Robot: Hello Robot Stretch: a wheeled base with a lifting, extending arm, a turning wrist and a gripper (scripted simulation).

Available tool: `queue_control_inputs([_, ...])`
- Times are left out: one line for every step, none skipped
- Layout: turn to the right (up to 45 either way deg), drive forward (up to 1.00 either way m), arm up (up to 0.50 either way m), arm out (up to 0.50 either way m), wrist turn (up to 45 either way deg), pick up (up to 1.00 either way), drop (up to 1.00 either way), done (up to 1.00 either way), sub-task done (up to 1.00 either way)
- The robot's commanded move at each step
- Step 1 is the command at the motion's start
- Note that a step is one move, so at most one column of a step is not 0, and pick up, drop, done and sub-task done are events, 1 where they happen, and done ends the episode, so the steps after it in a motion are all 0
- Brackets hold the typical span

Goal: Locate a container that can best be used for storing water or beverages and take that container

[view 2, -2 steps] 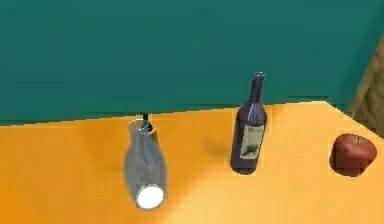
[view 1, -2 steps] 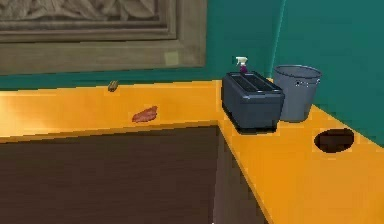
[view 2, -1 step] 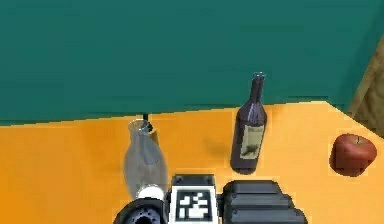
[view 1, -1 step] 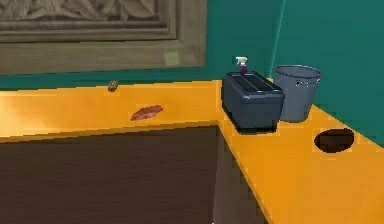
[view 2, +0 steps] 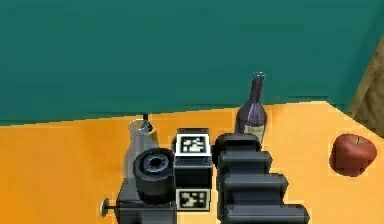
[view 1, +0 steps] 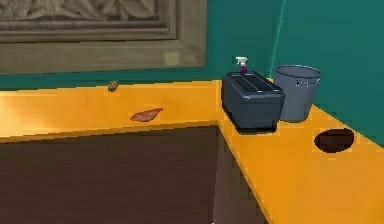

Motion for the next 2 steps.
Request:
queue_control_inputs([0.0, 0.0, 0.0, 0.0, 45.0, 0.0, 0.0, 0.0, 0.0])
queue_control_inputs([0.0, 0.0, 0.0, 0.0, 45.0, 0.0, 0.0, 0.0, 0.0])
